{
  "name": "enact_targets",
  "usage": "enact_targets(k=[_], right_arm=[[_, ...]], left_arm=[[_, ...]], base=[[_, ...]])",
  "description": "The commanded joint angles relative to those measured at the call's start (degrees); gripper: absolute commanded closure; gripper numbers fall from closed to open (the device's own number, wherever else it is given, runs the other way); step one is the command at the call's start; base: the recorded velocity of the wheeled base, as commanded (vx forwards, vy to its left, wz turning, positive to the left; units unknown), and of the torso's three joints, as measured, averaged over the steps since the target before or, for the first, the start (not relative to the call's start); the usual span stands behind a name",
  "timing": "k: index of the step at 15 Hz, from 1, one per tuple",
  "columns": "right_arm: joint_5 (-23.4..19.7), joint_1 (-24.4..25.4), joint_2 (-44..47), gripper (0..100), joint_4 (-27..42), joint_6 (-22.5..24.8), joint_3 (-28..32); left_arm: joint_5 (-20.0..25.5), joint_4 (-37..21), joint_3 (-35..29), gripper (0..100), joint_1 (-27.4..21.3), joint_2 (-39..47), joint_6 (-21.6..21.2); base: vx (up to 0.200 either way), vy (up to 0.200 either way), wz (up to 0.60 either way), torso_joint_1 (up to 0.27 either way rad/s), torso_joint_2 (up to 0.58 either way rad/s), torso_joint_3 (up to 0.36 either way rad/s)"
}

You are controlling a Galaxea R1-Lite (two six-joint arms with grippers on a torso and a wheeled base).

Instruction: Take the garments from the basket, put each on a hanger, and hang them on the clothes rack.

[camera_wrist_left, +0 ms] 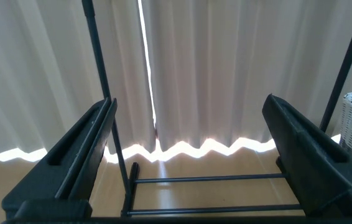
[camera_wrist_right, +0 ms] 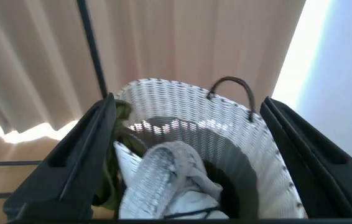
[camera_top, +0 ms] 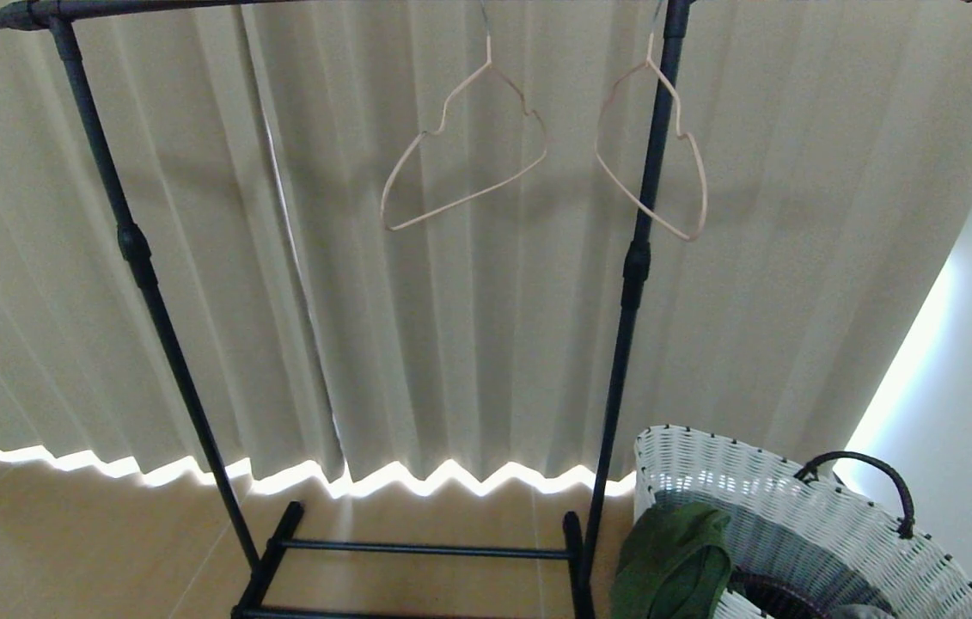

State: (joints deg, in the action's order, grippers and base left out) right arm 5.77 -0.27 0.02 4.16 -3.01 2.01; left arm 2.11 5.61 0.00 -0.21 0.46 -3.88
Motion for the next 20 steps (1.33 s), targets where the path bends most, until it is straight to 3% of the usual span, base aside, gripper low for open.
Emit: enact_targets(k=[1, 4, 6, 10, 14, 16, 18, 20], right_arm=[[0.47, 0.00, -0.02, 0, 0.06, 1.17, 0.01], [1.09, 0.18, 1.21, 0, 2.61, 8.72, 4.14], [1.18, 0.27, 6.22, 0, 5.95, 9.43, 6.51], [2.50, 0.18, 26.52, 0, 6.74, 12.24, 8.71], [5.22, -0.17, 46.12, 0, 6.57, 19.71, 9.41], [7.42, -0.26, 54.47, 0, 6.30, 21.29, 9.41], [10.05, -0.26, 65.45, 0, 2.26, 23.67, 9.24], [10.05, -0.26, 71.17, 0, -1.34, 25.69, 9.15]], left_arm=[[0.00, 0.02, 0.00, 0, 0.03, 0.06, 0.01], [-0.09, 0.02, 0.00, 0, 0.03, -0.02, 0.10], [-0.09, 0.02, 0.00, 0, 0.03, -0.02, 0.10], [-0.09, 0.02, 0.00, 0, 0.03, 0.06, 0.10], [-0.09, 0.02, 0.00, 0, 0.03, 0.06, 0.10], [-0.09, 0.02, 0.00, 0, 0.03, 0.06, 0.10], [-0.09, 0.02, 0.00, 0, 0.03, 0.06, 0.10], [-0.09, 0.02, 0.00, 0, 0.03, -0.02, 0.10]], base=[[0.000, 0.000, 0.00, 0.000, 0.00, 0.000], [0.000, 0.000, 0.00, 0.000, 0.00, 0.000], [0.000, 0.000, 0.00, 0.000, 0.00, 0.000], [0.000, 0.000, 0.00, 0.000, 0.00, 0.000], [0.000, 0.000, 0.00, 0.000, 0.00, 0.000], [0.000, 0.000, 0.00, 0.000, 0.00, 0.000], [0.000, 0.000, 0.00, 0.000, 0.00, 0.000], [0.000, 0.000, 0.00, 0.000, 0.00, 0.000]])
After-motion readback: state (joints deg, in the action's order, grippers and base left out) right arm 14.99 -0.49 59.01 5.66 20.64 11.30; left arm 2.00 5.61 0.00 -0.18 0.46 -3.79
